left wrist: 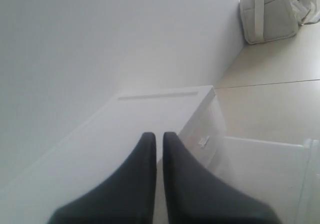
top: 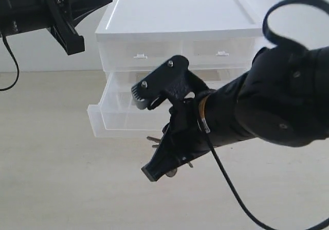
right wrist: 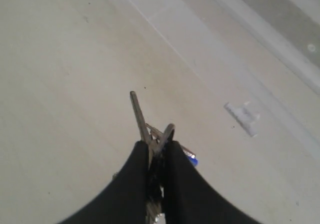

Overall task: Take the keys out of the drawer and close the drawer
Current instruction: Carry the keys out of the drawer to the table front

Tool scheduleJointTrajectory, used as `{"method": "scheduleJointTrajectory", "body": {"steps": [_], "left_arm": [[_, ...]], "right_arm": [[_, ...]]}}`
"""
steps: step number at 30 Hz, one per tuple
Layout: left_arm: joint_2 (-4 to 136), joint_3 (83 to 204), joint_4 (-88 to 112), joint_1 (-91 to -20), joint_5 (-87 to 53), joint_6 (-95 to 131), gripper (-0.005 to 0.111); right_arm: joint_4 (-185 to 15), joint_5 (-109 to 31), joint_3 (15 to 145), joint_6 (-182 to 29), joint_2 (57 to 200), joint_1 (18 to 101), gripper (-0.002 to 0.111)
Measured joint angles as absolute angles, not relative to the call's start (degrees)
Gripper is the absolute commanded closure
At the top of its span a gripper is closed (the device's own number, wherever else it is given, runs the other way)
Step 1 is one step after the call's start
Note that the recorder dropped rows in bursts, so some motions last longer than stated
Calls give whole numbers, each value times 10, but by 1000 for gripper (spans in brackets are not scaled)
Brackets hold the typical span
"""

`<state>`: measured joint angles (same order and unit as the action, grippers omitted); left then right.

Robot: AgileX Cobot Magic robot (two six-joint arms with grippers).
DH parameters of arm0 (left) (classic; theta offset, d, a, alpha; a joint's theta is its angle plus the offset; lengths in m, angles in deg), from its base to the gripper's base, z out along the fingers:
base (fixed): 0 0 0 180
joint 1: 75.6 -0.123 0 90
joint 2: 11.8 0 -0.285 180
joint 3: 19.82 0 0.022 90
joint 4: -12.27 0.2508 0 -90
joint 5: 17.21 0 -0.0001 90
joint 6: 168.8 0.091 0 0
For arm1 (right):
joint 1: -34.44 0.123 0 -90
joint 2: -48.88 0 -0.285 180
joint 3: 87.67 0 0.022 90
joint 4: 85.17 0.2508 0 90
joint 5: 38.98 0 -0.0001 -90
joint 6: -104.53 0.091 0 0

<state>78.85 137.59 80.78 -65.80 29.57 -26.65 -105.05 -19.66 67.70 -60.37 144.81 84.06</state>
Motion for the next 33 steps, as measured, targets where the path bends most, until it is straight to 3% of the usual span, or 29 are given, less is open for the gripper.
{"method": "scheduleJointTrajectory", "body": {"steps": [17,29,33], "left_arm": [[789,1376,802,-658,291,-253,102],[800,1376,771,-658,278,-237,102],[803,1376,767,-658,274,-232,102]], "right_arm": [[-1086,-376,670,-581,1531,690,108],[-1087,-500,674,-587,1574,673,108],[-1087,-473,712,-593,1597,673,108]]}}
